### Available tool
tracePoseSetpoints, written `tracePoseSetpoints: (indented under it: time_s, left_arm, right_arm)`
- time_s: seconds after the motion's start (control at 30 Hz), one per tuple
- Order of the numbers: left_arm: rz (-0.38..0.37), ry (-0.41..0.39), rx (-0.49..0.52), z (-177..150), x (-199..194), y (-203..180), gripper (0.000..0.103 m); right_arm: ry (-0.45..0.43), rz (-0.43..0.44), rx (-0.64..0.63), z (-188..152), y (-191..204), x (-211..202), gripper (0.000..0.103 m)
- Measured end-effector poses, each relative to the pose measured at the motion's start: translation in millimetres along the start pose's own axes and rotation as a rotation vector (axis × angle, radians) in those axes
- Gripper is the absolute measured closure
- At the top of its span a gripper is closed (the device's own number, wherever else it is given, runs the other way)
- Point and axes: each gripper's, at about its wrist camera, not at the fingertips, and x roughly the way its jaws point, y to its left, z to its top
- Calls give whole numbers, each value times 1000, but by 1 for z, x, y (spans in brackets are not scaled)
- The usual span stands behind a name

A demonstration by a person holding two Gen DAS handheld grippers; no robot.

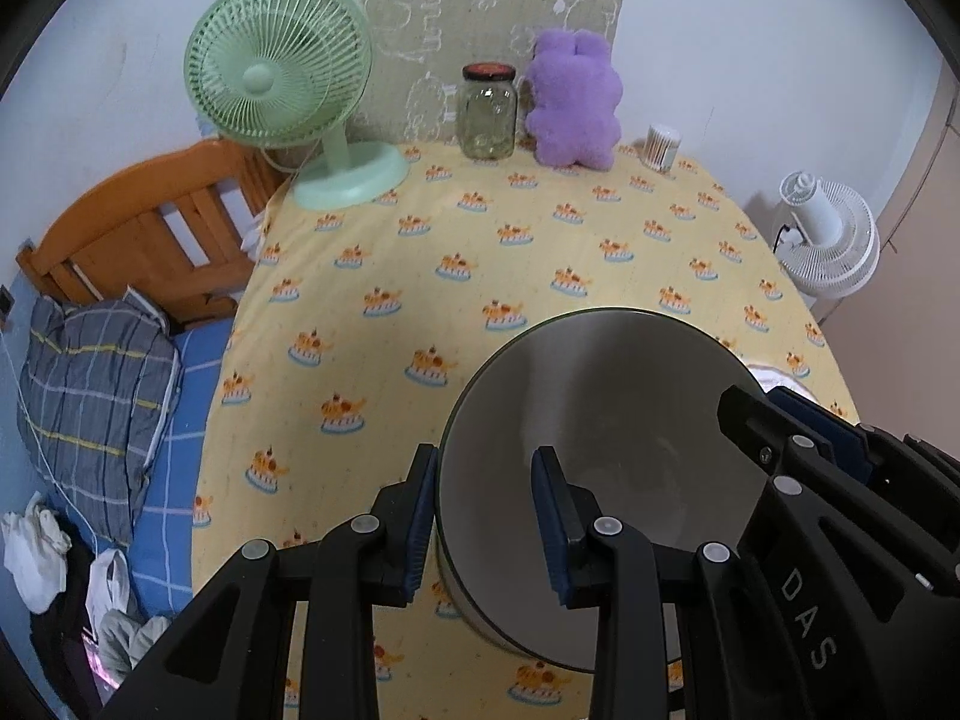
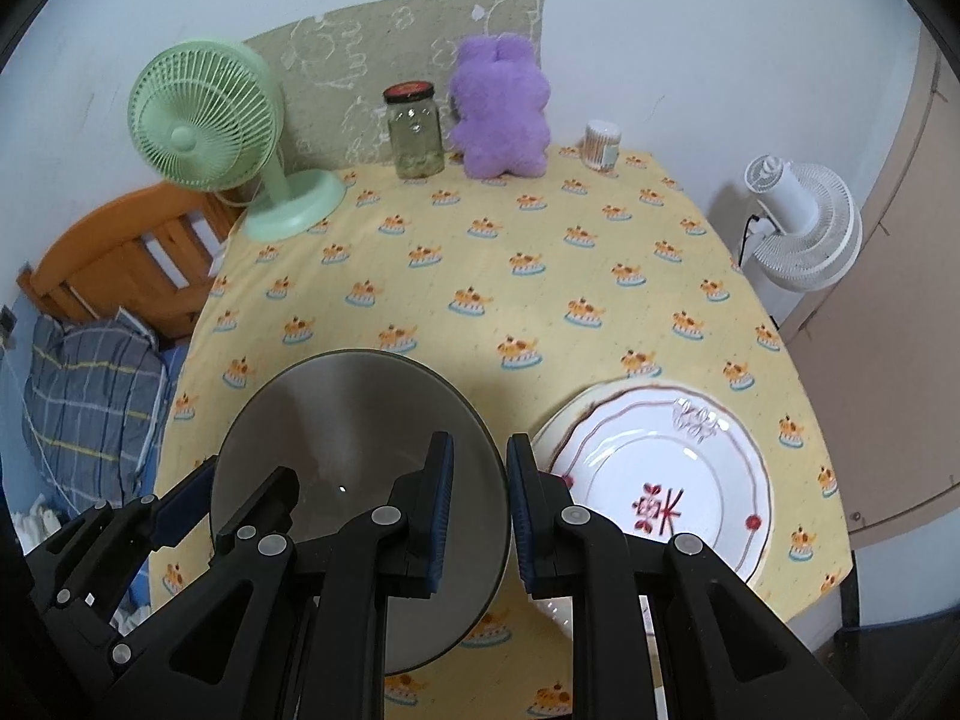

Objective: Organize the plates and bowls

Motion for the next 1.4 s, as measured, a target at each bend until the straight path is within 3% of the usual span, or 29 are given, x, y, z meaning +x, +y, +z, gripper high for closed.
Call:
tracePoseSetpoints:
  time_s: [0.5,1.2,1.4]
  left_arm:
    - [-27,70,24,-24,22,2,73]
    - [-17,93,21,-22,42,8,73]
    - [-49,103,12,-25,41,10,65]
  right_arm:
    - [82,-34,14,-30,3,23,81]
    - [100,-25,12,-29,9,46,81]
    - [101,-16,13,-31,10,44,77]
